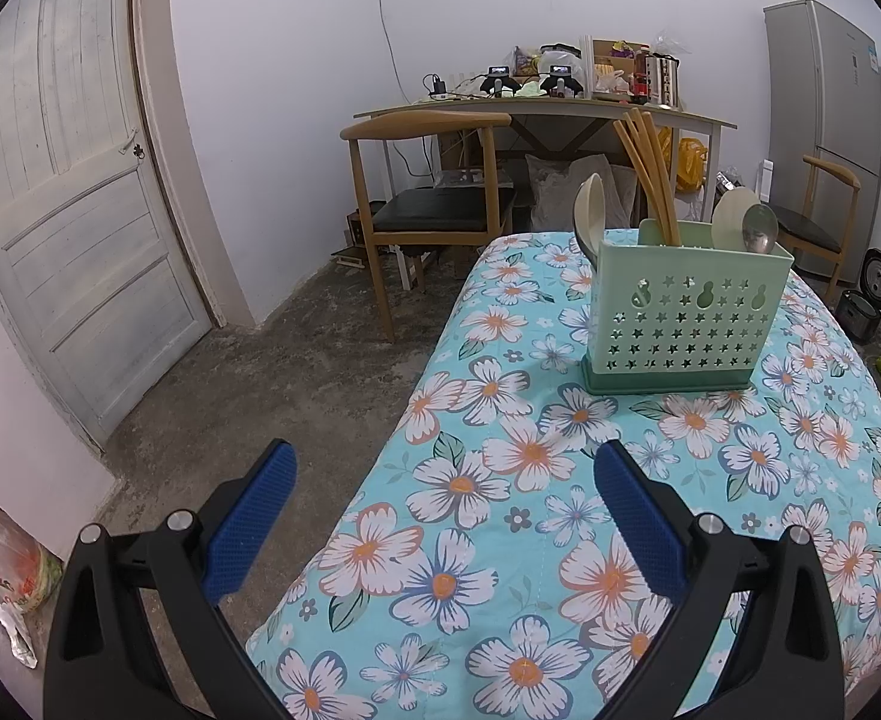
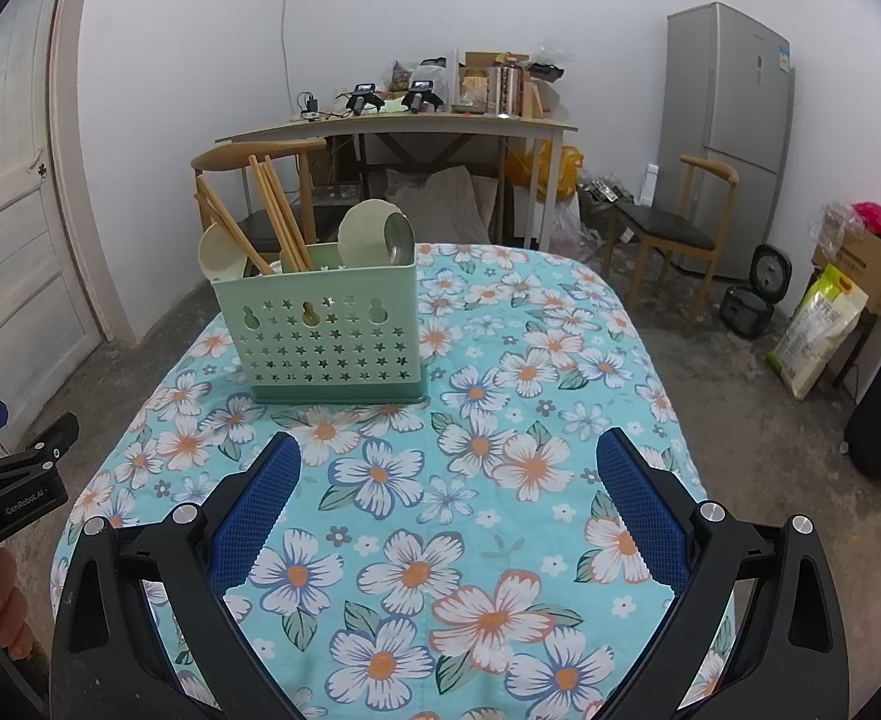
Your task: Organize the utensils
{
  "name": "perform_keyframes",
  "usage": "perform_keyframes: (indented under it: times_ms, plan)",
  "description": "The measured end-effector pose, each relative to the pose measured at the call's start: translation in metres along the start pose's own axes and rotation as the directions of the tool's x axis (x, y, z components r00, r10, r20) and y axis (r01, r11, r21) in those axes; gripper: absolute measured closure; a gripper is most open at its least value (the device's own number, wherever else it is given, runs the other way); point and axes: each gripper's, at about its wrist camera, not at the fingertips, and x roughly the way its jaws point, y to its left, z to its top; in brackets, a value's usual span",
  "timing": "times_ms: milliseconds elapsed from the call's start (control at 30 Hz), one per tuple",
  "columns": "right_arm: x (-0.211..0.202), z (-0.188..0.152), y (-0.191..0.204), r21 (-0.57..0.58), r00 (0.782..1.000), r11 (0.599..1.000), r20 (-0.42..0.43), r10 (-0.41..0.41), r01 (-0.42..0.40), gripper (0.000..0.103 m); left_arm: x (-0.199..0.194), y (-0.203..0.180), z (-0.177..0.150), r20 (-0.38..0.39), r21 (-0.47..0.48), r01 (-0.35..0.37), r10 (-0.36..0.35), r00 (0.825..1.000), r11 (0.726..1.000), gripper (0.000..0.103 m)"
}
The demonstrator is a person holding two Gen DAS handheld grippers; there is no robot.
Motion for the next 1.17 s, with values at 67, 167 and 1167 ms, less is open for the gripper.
perform_keyframes:
  times_ms: [67,167,1167]
  plan:
    - [-0.0001,0.0001,0.0006,-0.001,1.000,1.000,0.000,0.000,0.000,0.008,0.0000,0.0002,-0.0001,0.000,0.000,0.000,0.000,1.000,1.000,0.006]
    - [-0.0002,0.0001,-0.0003,0.000,1.000,1.000,0.000,0.000,0.000,0.008,-0.0001,0.0002,-0.0001,0.000,0.001,0.000,0.000,1.000,1.000,0.006]
    - [0.0006,0.0012,0.0002,-0.001,1.000,1.000,0.000,0.004,-0.004,0.008,-0.0014,-0.0025,0.0011,-0.003,0.003,0.008,-0.008,1.000,1.000,0.006]
